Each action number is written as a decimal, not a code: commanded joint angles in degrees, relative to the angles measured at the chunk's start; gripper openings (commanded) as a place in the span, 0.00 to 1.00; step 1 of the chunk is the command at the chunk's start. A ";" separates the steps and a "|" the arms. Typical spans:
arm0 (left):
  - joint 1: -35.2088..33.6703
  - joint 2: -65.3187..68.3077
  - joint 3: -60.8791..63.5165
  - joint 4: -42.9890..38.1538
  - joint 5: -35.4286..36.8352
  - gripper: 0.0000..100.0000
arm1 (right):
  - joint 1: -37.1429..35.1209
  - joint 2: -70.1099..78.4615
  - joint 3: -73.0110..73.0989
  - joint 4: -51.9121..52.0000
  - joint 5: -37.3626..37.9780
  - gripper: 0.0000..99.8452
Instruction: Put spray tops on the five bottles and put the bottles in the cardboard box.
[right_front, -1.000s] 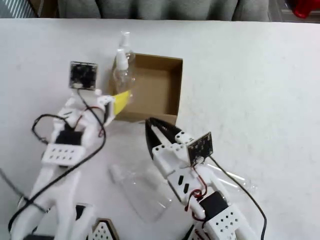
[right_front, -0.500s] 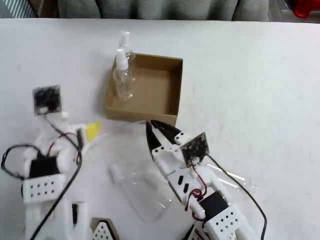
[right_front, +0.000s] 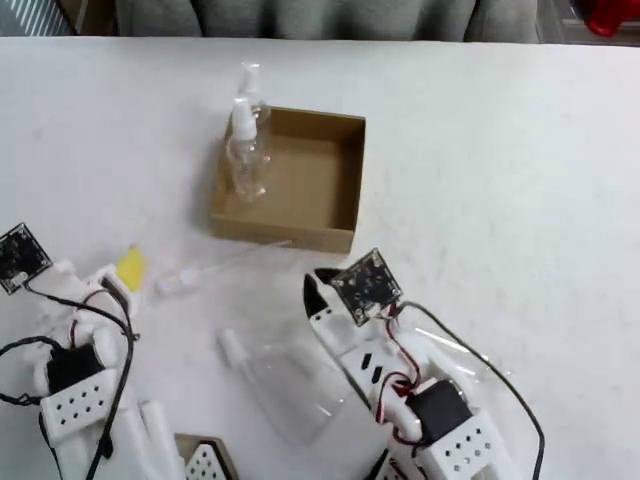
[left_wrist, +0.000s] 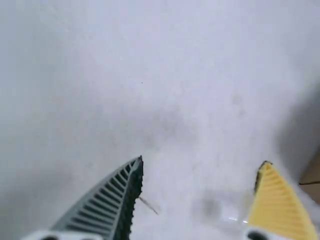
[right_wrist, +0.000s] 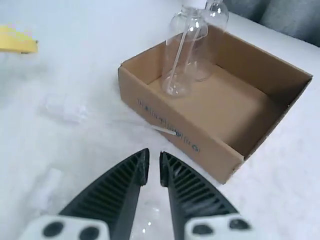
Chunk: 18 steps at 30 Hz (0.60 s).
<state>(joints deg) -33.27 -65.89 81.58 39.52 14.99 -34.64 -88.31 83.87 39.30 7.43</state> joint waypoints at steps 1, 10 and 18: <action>1.19 3.38 -7.56 6.77 -2.11 0.33 | 0.66 -0.13 -8.62 7.43 4.13 0.02; -2.68 24.92 -14.59 -0.35 -3.60 0.33 | 0.57 20.79 -22.68 16.31 6.77 0.02; -3.56 40.66 -23.21 -2.20 -1.32 0.33 | -2.42 45.67 -42.99 33.27 11.08 0.02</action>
<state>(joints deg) -36.18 -31.16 65.23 38.99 12.70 -34.64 -51.47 52.57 63.03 13.76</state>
